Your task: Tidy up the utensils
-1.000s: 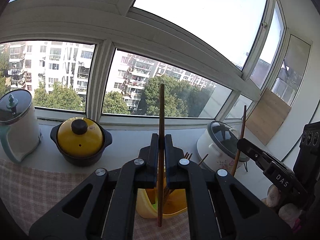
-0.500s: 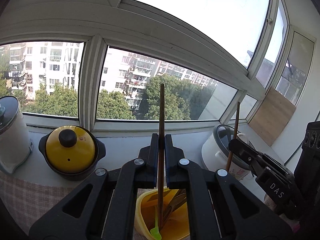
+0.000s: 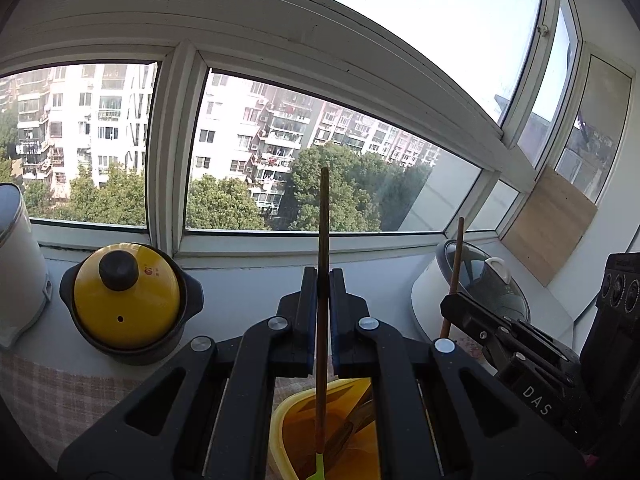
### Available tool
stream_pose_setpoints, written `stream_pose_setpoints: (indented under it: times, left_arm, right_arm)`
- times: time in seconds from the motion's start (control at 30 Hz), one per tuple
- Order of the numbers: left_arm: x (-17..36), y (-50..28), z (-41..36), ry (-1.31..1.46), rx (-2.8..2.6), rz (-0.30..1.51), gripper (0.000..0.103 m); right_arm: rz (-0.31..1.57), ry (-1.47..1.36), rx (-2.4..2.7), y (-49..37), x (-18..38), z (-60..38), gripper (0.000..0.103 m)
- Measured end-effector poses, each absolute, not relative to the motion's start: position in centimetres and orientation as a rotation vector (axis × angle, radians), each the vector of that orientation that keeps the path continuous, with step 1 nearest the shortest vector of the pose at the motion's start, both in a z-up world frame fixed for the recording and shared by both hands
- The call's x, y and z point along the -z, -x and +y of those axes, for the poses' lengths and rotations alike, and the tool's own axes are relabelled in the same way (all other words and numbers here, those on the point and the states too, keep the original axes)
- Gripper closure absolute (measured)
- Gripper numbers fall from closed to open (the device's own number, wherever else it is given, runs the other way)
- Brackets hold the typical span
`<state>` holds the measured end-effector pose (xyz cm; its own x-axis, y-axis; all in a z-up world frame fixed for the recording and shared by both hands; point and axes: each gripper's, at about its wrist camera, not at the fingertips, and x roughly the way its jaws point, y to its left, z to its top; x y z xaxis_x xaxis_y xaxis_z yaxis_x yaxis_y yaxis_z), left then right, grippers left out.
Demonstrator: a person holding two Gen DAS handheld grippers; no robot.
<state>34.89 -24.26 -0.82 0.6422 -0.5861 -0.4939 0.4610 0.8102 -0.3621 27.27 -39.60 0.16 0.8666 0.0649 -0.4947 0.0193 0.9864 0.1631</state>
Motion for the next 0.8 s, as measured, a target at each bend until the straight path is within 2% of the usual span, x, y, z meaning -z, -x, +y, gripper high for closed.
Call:
stream_pose_setpoints:
  times: [0.4,0.47,0.5,0.53,0.6,0.8]
  left_arm:
    - [1.1,-33.5,-24.3,0.188,0.622,0.662,0.1]
    - [1.0,-33.3,-24.3,0.178,0.626,0.673,0.1]
    - [0.9,-33.1,-24.3,0.176,0.627,0.675,0.099]
    - [0.9,-33.0,-24.3,0.173,0.627,0.678,0.091]
    - [0.7,-32.6,-24.1,0.173,0.624,0.672,0.077]
    - [0.4,-31.4,-23.7,0.167,0.619,0.665,0.076]
  right_arm:
    - [0.572,-0.188,-0.029,-26.4,1.0,-39.9,0.099]
    - [0.582,-0.196,-0.028,-26.1,1.0,-40.1,0.096]
    - [0.59,-0.201,-0.031,-26.0,1.1,-40.2,0.091]
    - [0.593,-0.205,-0.031,-25.8,1.1,-40.3,0.08]
    - [0.589,-0.21,-0.019,-25.3,1.0,-40.4,0.073]
    - [0.615,-0.224,-0.017,-24.4,1.2,-40.5,0.072]
